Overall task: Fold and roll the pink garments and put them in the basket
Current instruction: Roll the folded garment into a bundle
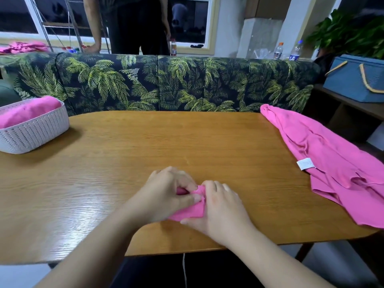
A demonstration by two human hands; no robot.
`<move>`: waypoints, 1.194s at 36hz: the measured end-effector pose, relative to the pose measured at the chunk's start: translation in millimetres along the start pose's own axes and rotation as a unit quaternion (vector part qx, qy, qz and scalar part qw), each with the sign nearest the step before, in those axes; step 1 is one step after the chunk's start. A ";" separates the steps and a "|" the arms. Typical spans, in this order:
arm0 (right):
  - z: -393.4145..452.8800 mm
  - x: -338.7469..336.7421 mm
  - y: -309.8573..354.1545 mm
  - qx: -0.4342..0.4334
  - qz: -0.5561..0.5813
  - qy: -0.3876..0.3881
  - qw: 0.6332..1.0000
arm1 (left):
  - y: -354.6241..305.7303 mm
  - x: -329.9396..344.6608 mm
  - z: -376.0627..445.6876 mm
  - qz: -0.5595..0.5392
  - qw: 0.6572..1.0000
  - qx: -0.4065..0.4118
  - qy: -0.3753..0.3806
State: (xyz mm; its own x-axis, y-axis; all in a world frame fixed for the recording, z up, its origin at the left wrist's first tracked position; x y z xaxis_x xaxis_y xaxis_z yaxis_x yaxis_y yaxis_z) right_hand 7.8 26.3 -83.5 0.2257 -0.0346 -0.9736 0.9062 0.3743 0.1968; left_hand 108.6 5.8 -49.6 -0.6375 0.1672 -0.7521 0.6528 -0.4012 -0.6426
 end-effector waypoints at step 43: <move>140.9 81.0 185.9 -0.181 0.224 -0.001 0.958 | 210.8 -143.9 -117.6 -0.076 0.844 -0.344 -0.405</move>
State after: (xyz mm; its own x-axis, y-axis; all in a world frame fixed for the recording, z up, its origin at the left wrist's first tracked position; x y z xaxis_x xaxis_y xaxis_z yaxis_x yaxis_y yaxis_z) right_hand 244.9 -37.5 -109.5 0.5634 0.2033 -0.8008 0.5347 0.6492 0.5410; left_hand 386.1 3.0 -94.1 -0.6237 -0.6131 -0.4849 0.4432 0.2337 -0.8655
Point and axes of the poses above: each hand's wrist, its own z-axis towards the middle knuckle, its own x-axis out of the palm, y = z × x, the point moved 9 cm from there along z, towards the middle knuckle, and after that the axes turned 9 degrees about -x, right-handed, at the moved point
